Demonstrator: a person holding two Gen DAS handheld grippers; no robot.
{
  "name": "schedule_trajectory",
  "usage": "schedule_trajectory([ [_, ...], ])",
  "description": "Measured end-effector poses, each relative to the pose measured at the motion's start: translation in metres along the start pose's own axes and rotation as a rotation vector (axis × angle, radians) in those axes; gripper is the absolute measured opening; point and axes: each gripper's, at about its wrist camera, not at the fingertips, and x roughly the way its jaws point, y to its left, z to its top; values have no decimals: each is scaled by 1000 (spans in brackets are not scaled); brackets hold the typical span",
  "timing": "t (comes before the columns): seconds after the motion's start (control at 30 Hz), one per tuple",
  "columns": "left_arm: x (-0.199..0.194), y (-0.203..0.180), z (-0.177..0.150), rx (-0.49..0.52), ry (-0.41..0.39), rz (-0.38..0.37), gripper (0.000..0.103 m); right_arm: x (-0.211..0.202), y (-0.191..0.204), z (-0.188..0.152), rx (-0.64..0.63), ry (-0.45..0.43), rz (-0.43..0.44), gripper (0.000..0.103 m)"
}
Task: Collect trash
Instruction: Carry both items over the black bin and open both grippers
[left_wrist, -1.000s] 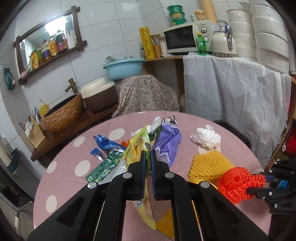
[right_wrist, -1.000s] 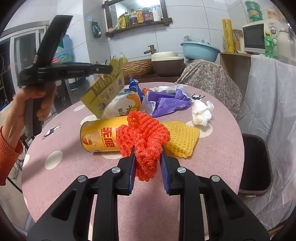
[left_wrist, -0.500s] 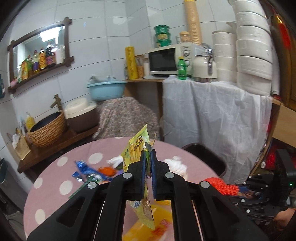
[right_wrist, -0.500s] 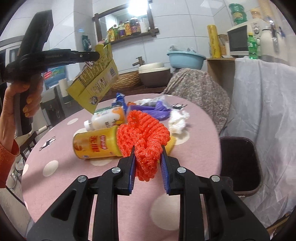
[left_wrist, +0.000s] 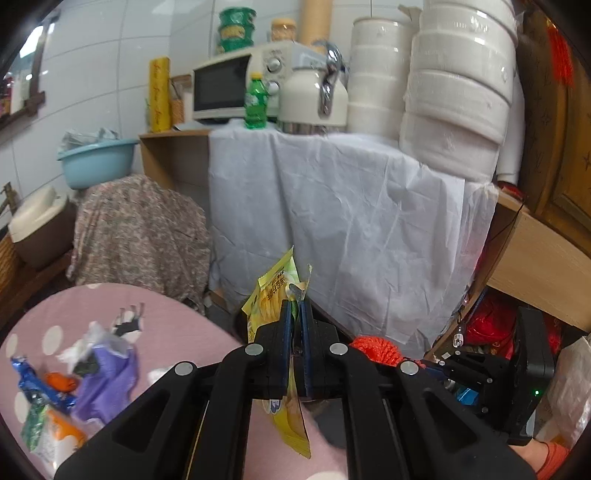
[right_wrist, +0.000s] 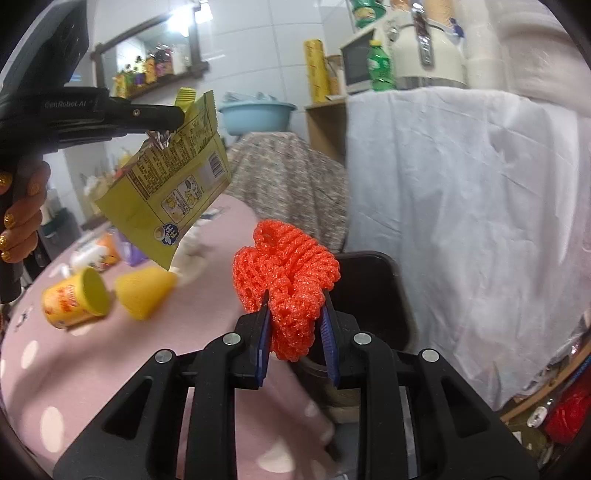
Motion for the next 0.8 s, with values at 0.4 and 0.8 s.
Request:
schedule_trajectory([
  [0.4, 129, -20, -5, -78, 168, -32, 6, 78, -75, -31, 149, 180, -39, 25],
  [0.8, 218, -13, -5, -106, 312, 79, 6, 169, -94, -42, 220, 303, -64, 25],
])
